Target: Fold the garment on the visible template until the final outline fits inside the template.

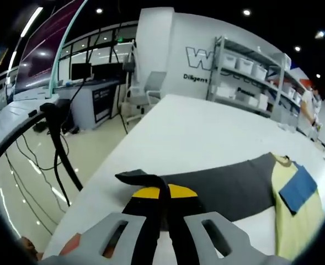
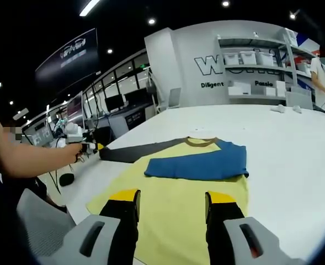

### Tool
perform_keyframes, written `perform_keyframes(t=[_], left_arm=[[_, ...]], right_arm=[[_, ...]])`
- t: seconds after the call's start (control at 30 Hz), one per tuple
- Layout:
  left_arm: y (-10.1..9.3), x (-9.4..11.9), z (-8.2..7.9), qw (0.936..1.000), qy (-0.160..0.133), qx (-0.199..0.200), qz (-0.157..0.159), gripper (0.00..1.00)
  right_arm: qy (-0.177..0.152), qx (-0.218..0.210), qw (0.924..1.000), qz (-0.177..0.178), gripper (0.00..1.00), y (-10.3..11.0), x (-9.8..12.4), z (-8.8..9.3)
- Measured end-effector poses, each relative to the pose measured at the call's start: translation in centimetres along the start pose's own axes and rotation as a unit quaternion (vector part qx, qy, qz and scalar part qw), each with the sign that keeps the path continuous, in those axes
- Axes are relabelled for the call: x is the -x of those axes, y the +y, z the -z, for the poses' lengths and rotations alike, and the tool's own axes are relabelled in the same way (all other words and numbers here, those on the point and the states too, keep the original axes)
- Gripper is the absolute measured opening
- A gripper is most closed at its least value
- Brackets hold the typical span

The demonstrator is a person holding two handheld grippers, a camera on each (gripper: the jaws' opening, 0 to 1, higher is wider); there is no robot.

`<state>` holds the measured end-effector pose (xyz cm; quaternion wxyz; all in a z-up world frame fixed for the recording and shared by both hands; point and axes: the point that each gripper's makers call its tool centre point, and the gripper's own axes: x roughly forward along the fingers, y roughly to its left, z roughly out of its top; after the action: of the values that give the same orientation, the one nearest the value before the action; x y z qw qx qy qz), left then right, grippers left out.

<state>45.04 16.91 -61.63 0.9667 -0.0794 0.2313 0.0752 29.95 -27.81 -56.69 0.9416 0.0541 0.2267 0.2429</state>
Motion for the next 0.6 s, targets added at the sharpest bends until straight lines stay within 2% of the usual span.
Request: perform_keyframes(t=[0.33,0.6], left_arm=[[-2.2,0.1,-1.0,0.9997,-0.007,-0.014,0.019,0.00],[-5.0,0.1,-1.6,0.9987,-0.013,-0.025,0.042,0.00]], right_arm=[[-0.005,0.001,1.0000,0.000,0.45,0.0,0.1,-0.3],[-0.009,0.000,1.0000,0.000,0.45,0.0,0.3,-0.4]])
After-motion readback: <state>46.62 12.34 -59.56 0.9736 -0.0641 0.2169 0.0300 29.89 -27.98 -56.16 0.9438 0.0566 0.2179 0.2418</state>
